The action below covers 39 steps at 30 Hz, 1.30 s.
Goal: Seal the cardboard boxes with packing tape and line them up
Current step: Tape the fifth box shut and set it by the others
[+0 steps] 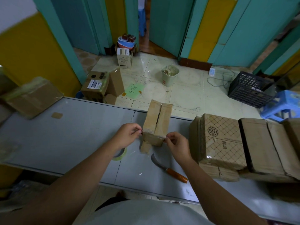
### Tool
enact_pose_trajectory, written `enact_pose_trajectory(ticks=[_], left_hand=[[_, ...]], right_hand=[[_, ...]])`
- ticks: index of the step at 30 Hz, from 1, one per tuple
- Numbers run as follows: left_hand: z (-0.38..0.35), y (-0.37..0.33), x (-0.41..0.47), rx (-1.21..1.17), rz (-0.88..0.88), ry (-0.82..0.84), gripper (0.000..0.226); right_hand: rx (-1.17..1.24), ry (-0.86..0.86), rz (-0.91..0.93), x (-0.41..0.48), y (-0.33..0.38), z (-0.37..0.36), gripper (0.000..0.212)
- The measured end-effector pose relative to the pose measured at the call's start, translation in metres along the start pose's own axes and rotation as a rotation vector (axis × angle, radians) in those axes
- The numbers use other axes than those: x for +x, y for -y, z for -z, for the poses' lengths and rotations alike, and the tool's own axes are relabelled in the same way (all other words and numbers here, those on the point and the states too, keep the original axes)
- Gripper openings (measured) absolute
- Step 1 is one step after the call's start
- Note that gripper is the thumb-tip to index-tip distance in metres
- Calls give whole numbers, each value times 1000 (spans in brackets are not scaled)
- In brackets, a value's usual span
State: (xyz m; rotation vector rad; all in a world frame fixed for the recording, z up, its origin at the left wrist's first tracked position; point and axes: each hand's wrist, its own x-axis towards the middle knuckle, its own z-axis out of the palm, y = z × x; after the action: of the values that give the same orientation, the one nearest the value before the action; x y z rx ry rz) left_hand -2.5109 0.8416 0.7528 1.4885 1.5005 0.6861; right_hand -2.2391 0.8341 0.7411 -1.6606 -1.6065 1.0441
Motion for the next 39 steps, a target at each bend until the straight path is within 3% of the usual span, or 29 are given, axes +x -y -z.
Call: enact_pose_trajectory(ticks=[5, 12, 20, 25, 31, 35, 39], left_hand=[[-2, 0, 2, 7, 8, -33, 15], [0, -5, 10, -271, 212, -34, 9], [-14, -11, 11, -239, 264, -129, 9], [-32, -18, 8, -314, 313, -158, 17], [-40, -28, 12, -298, 210, -109, 9], [-25, -34, 16, -359, 217, -84, 41], [-1, -37, 25, -269, 154, -38, 36]], right_hand=[[-25, -43, -23, -5, 2, -6, 8], [-69, -39, -12, -8, 9, -7, 15], [-57, -25, -5, -9, 7, -13, 23], [76, -18, -110, -10, 11, -16, 41], [31, -2, -45, -12, 27, -14, 25], [94, 38, -38, -18, 31, -8, 26], [136, -125, -54, -16, 39, 12, 21]])
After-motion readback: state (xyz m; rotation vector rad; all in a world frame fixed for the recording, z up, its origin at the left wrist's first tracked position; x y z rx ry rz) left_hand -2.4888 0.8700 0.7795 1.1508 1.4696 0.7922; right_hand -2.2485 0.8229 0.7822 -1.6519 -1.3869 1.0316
